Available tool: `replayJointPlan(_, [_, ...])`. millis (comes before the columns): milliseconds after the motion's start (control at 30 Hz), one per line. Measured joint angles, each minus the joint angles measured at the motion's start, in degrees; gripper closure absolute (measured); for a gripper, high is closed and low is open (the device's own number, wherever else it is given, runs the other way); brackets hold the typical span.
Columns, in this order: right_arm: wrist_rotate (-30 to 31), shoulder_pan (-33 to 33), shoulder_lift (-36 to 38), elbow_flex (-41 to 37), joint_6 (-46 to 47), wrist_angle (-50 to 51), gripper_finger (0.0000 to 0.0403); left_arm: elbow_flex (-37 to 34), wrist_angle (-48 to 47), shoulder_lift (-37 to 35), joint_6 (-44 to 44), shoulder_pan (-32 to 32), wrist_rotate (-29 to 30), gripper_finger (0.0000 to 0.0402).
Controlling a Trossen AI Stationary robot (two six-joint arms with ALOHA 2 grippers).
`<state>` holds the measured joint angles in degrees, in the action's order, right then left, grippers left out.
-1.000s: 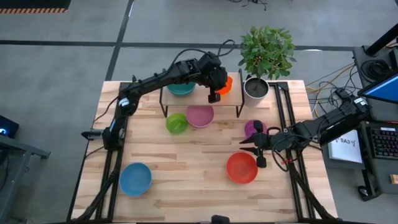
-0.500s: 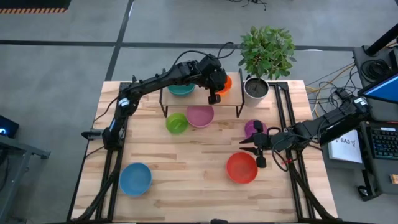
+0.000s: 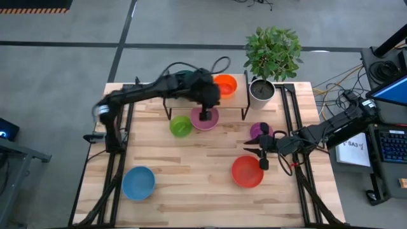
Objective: Place and stack bowls onto a shelf
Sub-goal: Stack the dark orange bowl on the dark green bowl on the shelf
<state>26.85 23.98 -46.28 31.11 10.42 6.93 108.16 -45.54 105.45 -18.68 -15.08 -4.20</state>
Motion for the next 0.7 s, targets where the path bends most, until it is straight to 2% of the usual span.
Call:
replayJointPlan(167, [5.57,-0.01,0.0,0.22,3.91,-0.01,0.031,-22.22,15.31,-15.18,4.52,1.25,0.06,0.0402])
replayJointPlan(267, [9.25,-0.21,0.0,0.24,8.16,0.01,0.031,-33.36,23.91,-23.82,7.12,2.56,0.07,0.0402])
replayJointPlan(333, [9.37,-0.9,0.0,0.24,10.85,0.01,0.031,-39.3,28.55,-29.0,8.84,3.56,0.1,0.0402])
replayJointPlan(467, [8.25,-2.79,0.0,0.82,17.5,0.83,0.031,-48.14,34.2,-38.32,10.93,5.54,0.14,0.0402])
replayJointPlan(700, [4.12,-6.6,-2.48,6.85,28.91,10.84,0.031,-57.07,36.66,-50.65,13.29,7.59,0.21,0.0401])
